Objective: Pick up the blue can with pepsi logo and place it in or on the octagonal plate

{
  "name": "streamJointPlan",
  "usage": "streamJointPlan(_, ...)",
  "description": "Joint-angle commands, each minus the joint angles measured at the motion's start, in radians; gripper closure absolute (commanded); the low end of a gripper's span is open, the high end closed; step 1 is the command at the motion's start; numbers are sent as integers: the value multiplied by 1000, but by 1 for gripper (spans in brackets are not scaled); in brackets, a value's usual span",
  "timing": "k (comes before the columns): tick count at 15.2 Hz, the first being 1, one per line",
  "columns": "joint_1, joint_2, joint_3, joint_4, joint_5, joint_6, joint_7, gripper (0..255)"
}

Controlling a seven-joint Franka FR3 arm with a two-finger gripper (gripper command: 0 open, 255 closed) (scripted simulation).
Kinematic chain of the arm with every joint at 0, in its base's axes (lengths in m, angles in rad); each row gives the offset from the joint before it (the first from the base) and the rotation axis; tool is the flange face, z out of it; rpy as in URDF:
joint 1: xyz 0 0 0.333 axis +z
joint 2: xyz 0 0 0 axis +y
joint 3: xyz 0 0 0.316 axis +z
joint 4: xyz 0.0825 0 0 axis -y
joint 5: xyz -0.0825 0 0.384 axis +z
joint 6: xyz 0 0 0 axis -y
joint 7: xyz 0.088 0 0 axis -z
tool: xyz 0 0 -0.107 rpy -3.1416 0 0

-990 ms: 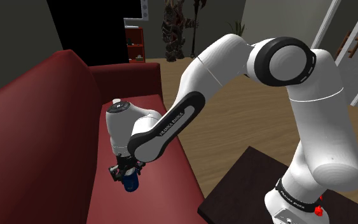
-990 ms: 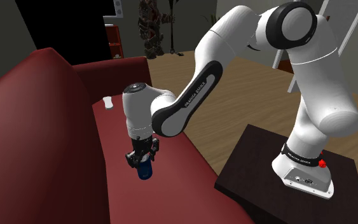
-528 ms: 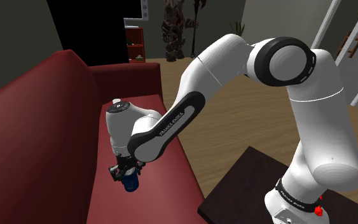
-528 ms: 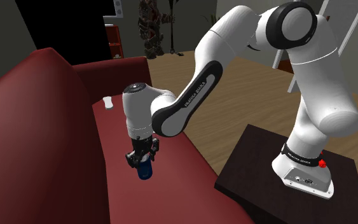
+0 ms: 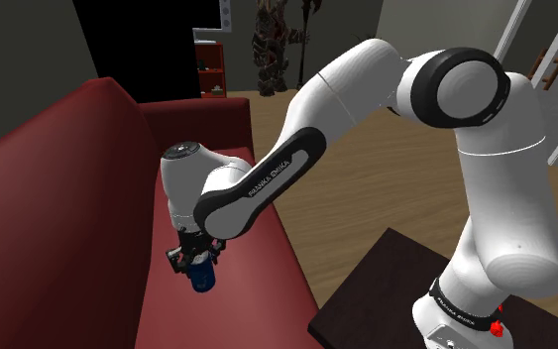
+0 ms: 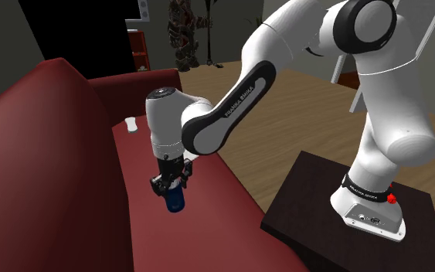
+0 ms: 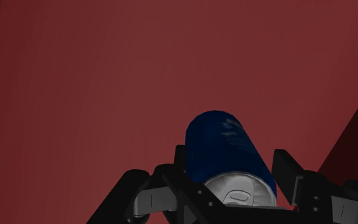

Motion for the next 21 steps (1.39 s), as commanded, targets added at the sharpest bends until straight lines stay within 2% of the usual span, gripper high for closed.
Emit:
streamJointPlan(1,-6,-21,8,0,11,-19,-7,255)
streamJointPlan(9,-21,-78,28,19,46,-90,-29,255)
streamJointPlan(15,-112,-68,0,61,62,-118,-163,255)
streamJointPlan(21,-190,-29,-32,148,69,-163,-289,255)
